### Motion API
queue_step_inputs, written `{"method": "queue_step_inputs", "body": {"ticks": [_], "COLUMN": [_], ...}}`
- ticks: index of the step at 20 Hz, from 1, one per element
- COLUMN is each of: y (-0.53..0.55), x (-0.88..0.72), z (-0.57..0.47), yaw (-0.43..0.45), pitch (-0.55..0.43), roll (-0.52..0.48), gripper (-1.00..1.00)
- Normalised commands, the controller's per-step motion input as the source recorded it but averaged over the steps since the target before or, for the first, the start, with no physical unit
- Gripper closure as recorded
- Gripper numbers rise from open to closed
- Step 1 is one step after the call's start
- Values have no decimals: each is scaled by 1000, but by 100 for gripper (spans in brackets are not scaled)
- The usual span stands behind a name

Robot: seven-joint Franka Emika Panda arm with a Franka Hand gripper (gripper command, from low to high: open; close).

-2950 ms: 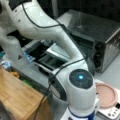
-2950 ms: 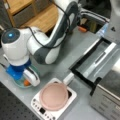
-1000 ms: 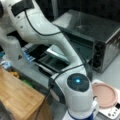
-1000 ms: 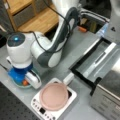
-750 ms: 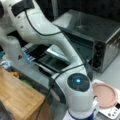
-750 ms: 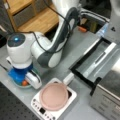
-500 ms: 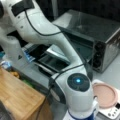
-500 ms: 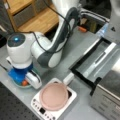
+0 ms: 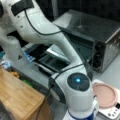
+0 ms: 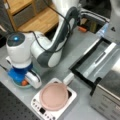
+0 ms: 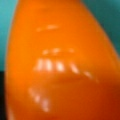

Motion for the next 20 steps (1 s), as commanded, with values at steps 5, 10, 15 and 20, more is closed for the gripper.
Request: {"method": "queue_step_inputs", "body": {"ticks": [5,10,15,20], "y": [-128,-88,-44,51], "x": [122,153,162,148], "z": [395,205,215,253], "yaw": [61,48,38,16], "pitch": [201,194,182,153], "roll": [99,85,80,75], "gripper": [100,100,100,100]}}
